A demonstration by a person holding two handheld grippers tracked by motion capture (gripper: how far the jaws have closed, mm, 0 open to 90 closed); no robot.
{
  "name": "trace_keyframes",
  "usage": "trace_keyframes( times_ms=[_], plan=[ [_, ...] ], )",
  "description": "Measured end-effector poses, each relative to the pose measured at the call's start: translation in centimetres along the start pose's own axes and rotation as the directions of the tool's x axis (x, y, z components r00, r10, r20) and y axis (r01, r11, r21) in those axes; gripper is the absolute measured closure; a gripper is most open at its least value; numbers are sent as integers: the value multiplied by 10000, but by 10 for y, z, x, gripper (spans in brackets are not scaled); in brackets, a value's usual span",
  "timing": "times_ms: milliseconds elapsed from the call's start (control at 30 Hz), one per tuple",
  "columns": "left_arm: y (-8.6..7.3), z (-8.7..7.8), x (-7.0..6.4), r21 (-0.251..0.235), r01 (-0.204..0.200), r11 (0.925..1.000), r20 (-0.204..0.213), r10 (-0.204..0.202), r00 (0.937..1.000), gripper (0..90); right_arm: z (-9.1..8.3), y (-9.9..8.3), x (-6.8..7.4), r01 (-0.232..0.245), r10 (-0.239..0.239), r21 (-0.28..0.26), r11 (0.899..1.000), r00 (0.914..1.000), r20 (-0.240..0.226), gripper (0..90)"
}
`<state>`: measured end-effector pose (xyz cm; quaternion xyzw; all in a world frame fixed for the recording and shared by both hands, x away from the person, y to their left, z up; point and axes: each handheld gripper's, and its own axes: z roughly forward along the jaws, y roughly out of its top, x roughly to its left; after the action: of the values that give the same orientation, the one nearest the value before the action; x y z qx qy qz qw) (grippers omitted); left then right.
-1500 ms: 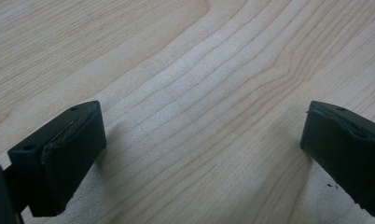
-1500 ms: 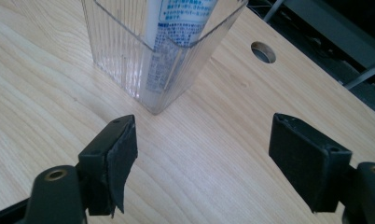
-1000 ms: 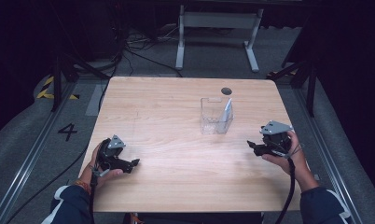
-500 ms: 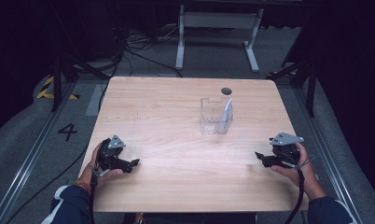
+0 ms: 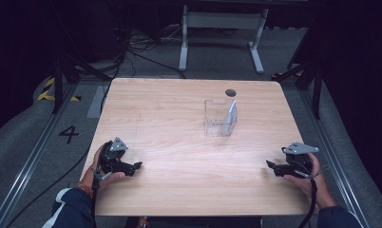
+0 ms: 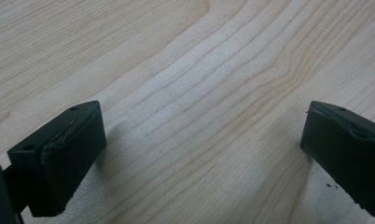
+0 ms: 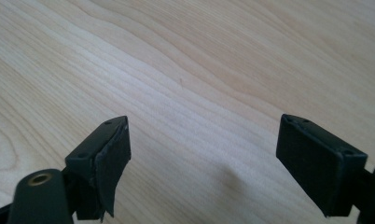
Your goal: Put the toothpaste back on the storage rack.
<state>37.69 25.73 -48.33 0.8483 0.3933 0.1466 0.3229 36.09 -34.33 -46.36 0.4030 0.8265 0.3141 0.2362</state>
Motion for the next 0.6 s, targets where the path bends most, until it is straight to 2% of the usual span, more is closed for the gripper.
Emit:
trace_keyframes(
  times_ms=[267, 300, 433, 533, 600],
  plan=[
    [0, 0, 0, -5, 38, 10000, 14, -38, 10000, 6, -4, -19, -8, -755, 753, -155, 9970, 9971, -114, 184],
    [0, 0, 1, -23, -109, 9999, -20, 109, 9999, 6, -4, -22, -8, -942, 940, -196, 9954, 9955, -103, 185],
    [1, 0, 1, -22, -116, 9999, -2, 116, 9999, 6, -3, -31, -12, -1290, 1288, -79, 9916, 9914, -231, 183],
    [1, 0, 1, -25, -114, 9999, -5, 114, 9999, 6, -2, -37, -16, -1581, 1569, -252, 9871, 9866, -456, 177],
    [1, 0, 1, -26, -112, 9999, -2, 112, 9999, 6, -2, -38, -18, -1509, 1496, -241, 9882, 9875, -503, 173]
  ],
)
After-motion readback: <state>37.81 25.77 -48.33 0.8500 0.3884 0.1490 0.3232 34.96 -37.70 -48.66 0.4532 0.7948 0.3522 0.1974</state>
